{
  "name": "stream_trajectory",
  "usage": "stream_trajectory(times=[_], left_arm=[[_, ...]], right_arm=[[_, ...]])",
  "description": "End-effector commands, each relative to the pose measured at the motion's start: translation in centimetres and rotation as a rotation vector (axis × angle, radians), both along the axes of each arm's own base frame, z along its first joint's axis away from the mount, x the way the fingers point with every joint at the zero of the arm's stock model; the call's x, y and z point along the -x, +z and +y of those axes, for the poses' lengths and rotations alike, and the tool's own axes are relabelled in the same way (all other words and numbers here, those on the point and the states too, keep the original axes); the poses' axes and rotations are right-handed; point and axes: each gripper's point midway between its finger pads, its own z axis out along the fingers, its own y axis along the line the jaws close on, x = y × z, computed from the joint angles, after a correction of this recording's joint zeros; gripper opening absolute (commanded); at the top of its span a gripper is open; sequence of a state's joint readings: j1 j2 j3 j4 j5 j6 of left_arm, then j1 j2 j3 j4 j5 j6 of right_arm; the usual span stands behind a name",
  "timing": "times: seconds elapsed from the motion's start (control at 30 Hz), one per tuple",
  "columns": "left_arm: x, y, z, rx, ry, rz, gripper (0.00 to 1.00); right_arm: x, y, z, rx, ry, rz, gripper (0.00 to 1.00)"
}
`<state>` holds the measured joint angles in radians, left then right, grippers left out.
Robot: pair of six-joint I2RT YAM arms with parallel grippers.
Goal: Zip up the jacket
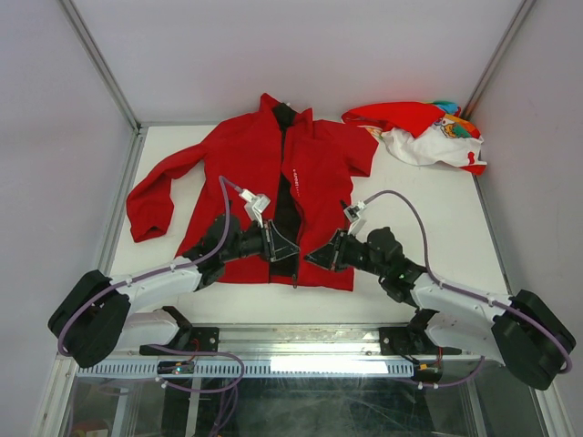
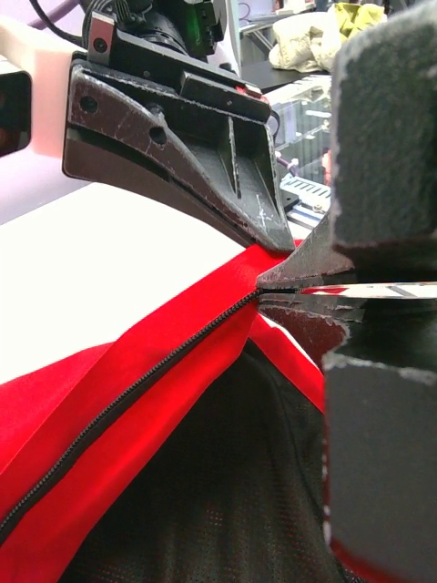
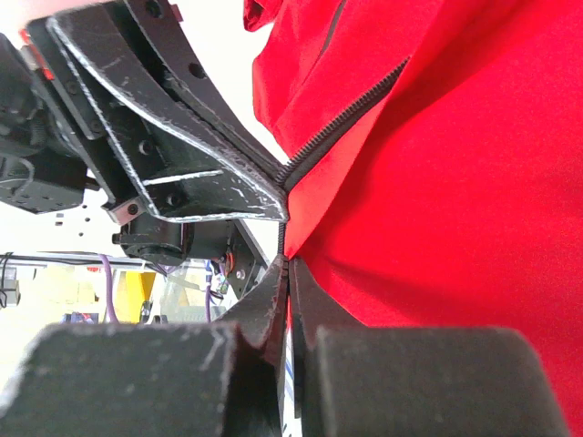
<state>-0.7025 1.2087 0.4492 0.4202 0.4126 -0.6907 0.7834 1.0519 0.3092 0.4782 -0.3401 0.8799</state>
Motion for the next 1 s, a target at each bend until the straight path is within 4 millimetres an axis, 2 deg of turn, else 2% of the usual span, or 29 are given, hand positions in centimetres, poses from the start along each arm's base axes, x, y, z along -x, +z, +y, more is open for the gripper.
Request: stream_trajectory(times=[0.0, 0.23, 0.37, 0.43, 0.53, 0.6, 0.67, 0.73, 0.97], left_arm=[[-2.4, 4.2, 0.5, 0.129, 0.091, -0.117, 0.0], [-3.6, 6.5, 1.1, 0.198, 0.13, -0.145, 0.0], [-5.0, 7.2, 1.6, 0.205, 0.167, -0.164, 0.0], [-6.1, 7.2, 2.1, 0.2, 0.194, -0.169, 0.0], [-7.9, 7.6, 3.6, 0.218, 0.247, -0.164, 0.0], [-8.6, 7.6, 4.5, 0.213, 0.281, -0.172, 0.0], [-8.5, 7.0, 4.8, 0.193, 0.294, -0.165, 0.0], [-8.0, 5.6, 5.0, 0.176, 0.289, -0.138, 0.0], [-5.8, -1.0, 5.6, 0.093, 0.269, 0.008, 0.0]], right_arm=[[0.7, 2.4, 0.6, -0.043, 0.047, -0.055, 0.0], [0.0, 2.2, 1.5, -0.033, 0.05, -0.045, 0.0], [-1.2, 2.8, 2.4, -0.039, 0.042, -0.051, 0.0], [-2.7, 3.3, 2.8, -0.042, 0.021, -0.055, 0.0], [-6.1, 3.2, 2.8, -0.026, -0.041, -0.041, 0.0], [-7.7, 3.0, 3.2, -0.018, -0.06, -0.032, 0.0], [-8.8, 3.1, 4.0, -0.013, -0.062, -0.026, 0.0], [-9.3, 2.0, 4.4, 0.006, -0.06, -0.005, 0.0], [-7.3, -3.4, 4.7, 0.057, -0.022, 0.051, 0.0]])
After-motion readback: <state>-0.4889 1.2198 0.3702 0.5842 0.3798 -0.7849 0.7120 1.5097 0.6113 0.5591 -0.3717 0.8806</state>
